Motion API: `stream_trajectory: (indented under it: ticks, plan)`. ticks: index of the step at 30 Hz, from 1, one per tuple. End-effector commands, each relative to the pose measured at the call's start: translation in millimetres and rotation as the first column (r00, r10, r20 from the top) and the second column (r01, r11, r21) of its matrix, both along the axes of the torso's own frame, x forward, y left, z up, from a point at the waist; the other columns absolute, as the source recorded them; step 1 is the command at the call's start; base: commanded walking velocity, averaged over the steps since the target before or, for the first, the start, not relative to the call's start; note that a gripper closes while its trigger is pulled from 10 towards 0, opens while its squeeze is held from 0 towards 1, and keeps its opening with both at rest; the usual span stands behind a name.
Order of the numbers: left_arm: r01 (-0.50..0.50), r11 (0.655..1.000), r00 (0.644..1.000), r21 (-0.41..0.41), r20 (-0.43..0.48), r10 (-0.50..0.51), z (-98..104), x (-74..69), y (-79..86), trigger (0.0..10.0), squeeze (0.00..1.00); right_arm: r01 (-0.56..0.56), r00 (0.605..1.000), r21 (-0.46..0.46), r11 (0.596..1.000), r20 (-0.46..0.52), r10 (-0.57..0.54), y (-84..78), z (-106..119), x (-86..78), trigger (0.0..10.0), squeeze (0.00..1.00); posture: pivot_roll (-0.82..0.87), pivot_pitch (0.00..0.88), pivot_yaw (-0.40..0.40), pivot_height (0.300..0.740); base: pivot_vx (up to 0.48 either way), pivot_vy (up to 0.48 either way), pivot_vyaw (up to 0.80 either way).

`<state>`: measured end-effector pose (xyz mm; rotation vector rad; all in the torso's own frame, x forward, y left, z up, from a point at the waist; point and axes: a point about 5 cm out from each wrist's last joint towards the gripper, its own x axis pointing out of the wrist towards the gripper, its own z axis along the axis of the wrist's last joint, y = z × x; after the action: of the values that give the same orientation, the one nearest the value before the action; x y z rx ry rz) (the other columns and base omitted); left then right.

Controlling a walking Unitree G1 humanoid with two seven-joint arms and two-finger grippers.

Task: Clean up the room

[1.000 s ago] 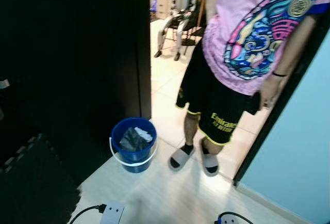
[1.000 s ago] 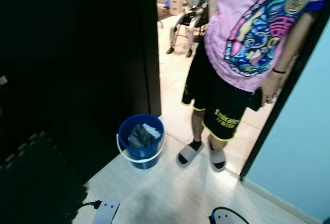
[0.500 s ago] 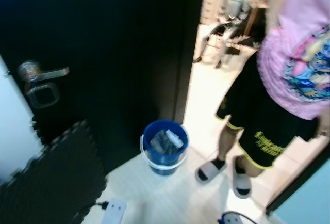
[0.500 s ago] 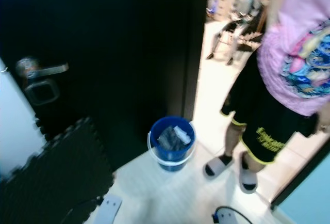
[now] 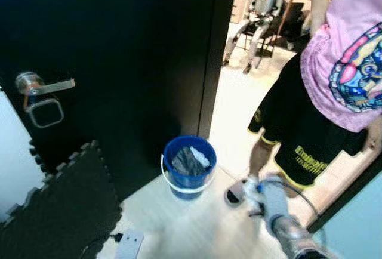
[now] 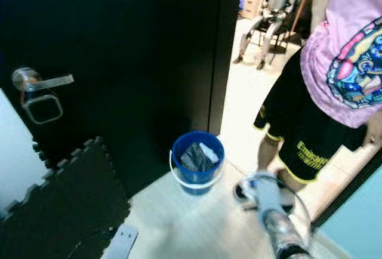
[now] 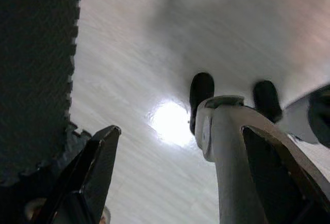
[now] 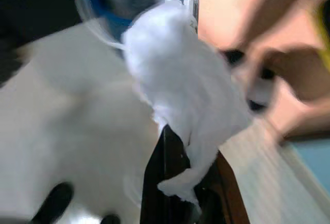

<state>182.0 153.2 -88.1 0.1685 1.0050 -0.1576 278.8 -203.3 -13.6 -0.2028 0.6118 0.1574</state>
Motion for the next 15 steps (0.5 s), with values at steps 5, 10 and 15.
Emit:
stream_trajectory:
  ticks: [5,10,15]
  plan:
    - [-0.054,0.998,0.999,-0.025,-0.003,0.054,-2.1,-4.7,-2.0,10.0,0.0,-0.205,0.978,-0.022,0.978,0.03,0.206,16.9,13.6,14.7,10.0,0.0,0.03,0.0,-0.036,0.74,0.0,0.0,0.0]
    - [-0.065,0.997,0.998,-0.03,0.017,0.066,-1.4,-3.7,-2.1,10.0,0.0,-0.348,0.937,-0.034,0.937,0.03,0.349,35.2,19.5,20.8,10.0,0.0,0.03,0.0,-0.036,0.74,0.0,0.0,0.0]
    - [-0.081,0.996,0.996,-0.035,0.035,0.082,-0.6,-2.7,-1.9,10.0,0.0,-0.398,0.914,-0.054,0.916,0.057,0.401,46.2,26.2,26.8,10.0,0.0,0.03,0.0,-0.036,0.74,0.0,0.0,0.0]
